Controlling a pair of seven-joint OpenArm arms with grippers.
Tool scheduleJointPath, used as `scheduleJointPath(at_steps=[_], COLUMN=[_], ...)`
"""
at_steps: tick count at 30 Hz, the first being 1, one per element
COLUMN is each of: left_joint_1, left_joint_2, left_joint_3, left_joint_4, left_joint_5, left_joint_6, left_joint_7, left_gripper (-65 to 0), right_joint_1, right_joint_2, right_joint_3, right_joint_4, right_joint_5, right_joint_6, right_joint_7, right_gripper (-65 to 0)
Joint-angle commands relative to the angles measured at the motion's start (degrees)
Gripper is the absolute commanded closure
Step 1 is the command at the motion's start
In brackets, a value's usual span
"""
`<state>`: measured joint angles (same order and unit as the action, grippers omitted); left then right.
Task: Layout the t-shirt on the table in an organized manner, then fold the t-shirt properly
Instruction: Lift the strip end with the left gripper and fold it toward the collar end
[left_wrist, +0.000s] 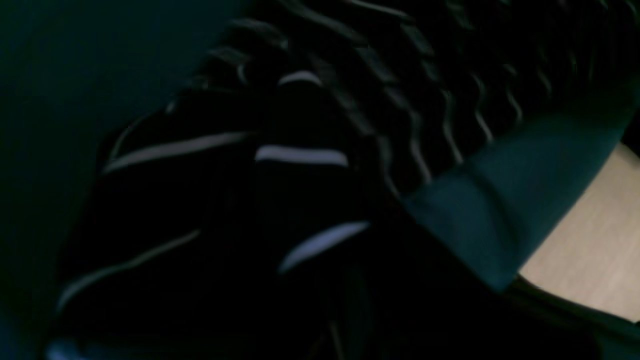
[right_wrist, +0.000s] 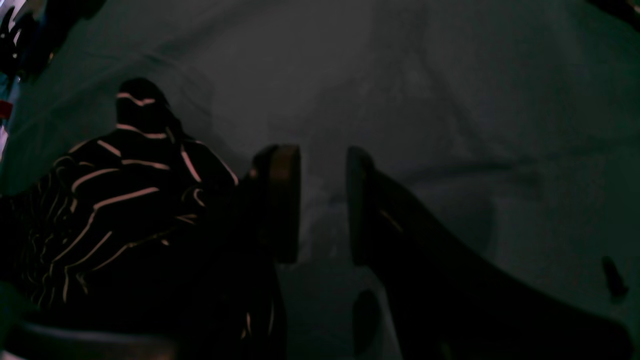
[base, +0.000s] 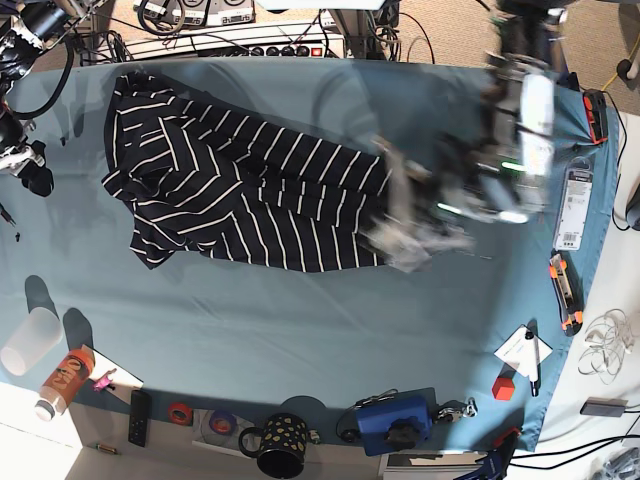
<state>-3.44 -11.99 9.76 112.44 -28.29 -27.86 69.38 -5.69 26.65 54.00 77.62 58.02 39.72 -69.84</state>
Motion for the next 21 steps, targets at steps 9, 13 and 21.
scheduleJointPath(at_steps=[9, 13, 21], left_joint_1=[-7.65, -10.54, -12.61], left_joint_2=[11.08, 15.37, 20.02], left_joint_3=[16.65, 20.44, 22.34], left_joint_4=[-8.79, -16.26, -18.73], left_joint_5=[21.49, 23.85, 27.45], left_joint_6=[10.99, 11.47, 13.27], left_joint_7=[-3.43, -1.22, -1.57], left_gripper=[0.0, 0.0, -2.3], right_joint_1=[0.94, 0.96, 0.94], right_joint_2=[1.75, 1.75, 1.75], right_joint_3=[0.44, 0.44, 0.44], right_joint_4=[0.85, 0.85, 0.85], right_joint_5=[1.33, 1.29, 1.27], right_joint_6=[0.28, 0.28, 0.28], right_joint_7=[1.22, 1.25, 1.25], right_gripper=[-16.1, -16.1, -16.1])
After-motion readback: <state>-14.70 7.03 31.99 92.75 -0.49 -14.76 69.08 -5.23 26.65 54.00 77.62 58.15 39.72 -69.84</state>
